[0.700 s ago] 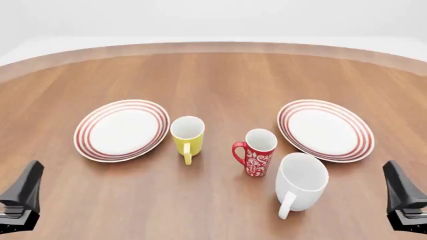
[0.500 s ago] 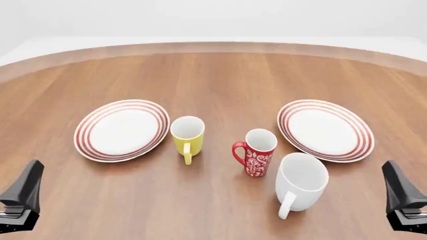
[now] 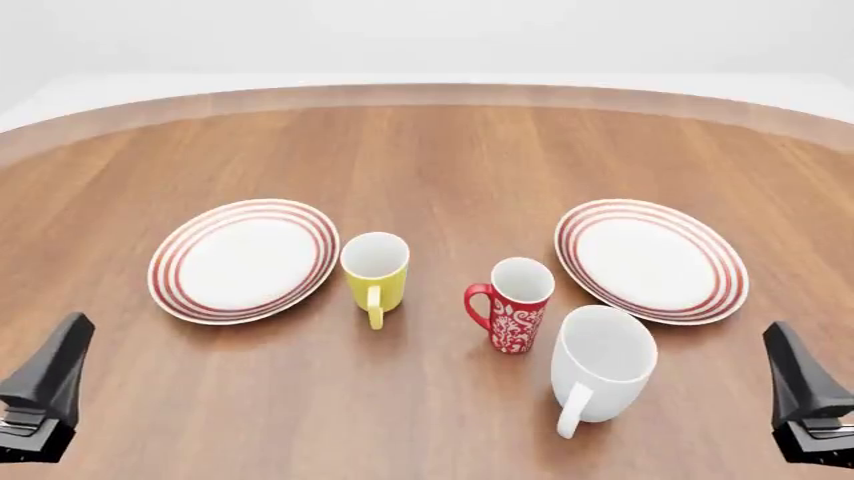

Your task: Put the red mug on the left plate.

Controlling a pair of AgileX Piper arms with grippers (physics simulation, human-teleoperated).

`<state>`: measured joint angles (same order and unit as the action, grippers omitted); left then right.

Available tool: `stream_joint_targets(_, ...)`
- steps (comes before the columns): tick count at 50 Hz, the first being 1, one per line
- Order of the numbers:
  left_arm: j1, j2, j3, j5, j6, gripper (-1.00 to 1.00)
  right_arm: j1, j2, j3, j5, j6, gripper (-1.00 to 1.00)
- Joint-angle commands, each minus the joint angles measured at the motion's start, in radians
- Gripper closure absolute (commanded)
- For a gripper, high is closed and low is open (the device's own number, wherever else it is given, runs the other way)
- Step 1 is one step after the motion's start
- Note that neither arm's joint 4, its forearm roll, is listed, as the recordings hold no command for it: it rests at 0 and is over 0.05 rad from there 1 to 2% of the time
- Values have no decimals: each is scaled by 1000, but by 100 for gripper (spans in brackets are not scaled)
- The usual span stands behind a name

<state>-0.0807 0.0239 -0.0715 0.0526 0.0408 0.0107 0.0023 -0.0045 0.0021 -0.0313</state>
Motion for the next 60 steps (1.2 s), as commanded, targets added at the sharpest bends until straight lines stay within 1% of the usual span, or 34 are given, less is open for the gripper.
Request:
stream_joint_targets(1, -97, 68, -73, 26, 35, -100, 9, -2, -2, -3, -22, -100)
stream_joint_targets(4, -128, 98, -88, 12, 52, -100, 10, -2, -1, -4, -26, -100)
stream_joint_targets(6, -148, 157, -108, -24, 67, -100, 11, -2, -1, -5, -32, -100)
stream_joint_targets(8, -163, 177, -118, -33, 67, -100, 13, -2, -1, -4, -35, -100)
stream_joint_targets(10, -181, 210, -138, -51, 84, -100, 14, -2, 0, -6, -39, -100)
stream_joint_targets(11, -193, 230, -145, -62, 97, -100, 16, -2, 0, -5, -41, -100)
stream_joint_targets(12, -216, 283, -160, -87, 110, -100, 17, -2, -1, -6, -44, -100)
stream_joint_targets(13, -216, 285, -160, -89, 110, -100, 17, -2, -1, -6, -44, -100)
stream_joint_targets(15, -253, 334, -192, -104, 118, -100, 21, -2, -2, -7, -48, -100)
stream_joint_targets(17, -261, 351, -198, -110, 124, -100, 23, -2, -3, -8, -50, -100)
stream_joint_targets(19, -283, 416, -218, -142, 133, -100, 29, -2, -2, -10, -58, -100)
stream_joint_targets(24, -317, 488, -263, -150, 131, -100, 31, -2, -3, -7, -61, -100)
stream_joint_targets(25, -344, 519, -283, -153, 147, -100, 31, -2, -2, -6, -62, -100)
stream_joint_targets(27, -367, 554, -311, -157, 165, -100, 34, -2, -2, -7, -65, -100)
stream_joint_targets(30, -390, 614, -360, -162, 161, -100, 38, -2, -2, -10, -70, -100)
stream_joint_targets(36, -433, 715, -420, -192, 202, -100, 39, -2, -2, -12, -73, -100)
stream_joint_targets(40, -466, 760, -474, -177, 209, -100, 44, -2, -2, -12, -78, -100)
stream_joint_targets(41, -481, 775, -502, -163, 213, -100, 44, -2, -3, -11, -78, -100)
stream_joint_targets(43, -506, 802, -521, -163, 231, -100, 48, -2, -3, -10, -81, -100)
stream_joint_targets(47, -537, 849, -567, -152, 239, -100, 55, -2, -1, -9, -87, -100)
stream_joint_targets(51, -551, 890, -605, -145, 239, -100, 53, -2, -2, -10, -88, -100)
stream_joint_targets(53, -573, 907, -622, -135, 224, -100, 54, -2, -2, -8, -88, -100)
stream_joint_targets(55, -577, 922, -637, -133, 222, -100, 53, -2, -2, -7, -88, -100)
stream_joint_targets(56, -589, 944, -652, -125, 215, -100, 53, -2, -2, -7, -88, -100)
stream_joint_targets(57, -608, 948, -654, -121, 224, -100, 59, -2, -1, -3, -90, -100)
stream_joint_targets(58, -646, 961, -668, -106, 222, -100, 58, -2, -2, -5, -92, -100)
stream_joint_targets(59, -655, 971, -677, -103, 236, -100, 57, -2, -1, -5, -91, -100)
stream_joint_targets(60, -674, 978, -693, -91, 222, -100, 57, -2, -1, -4, -91, -100)
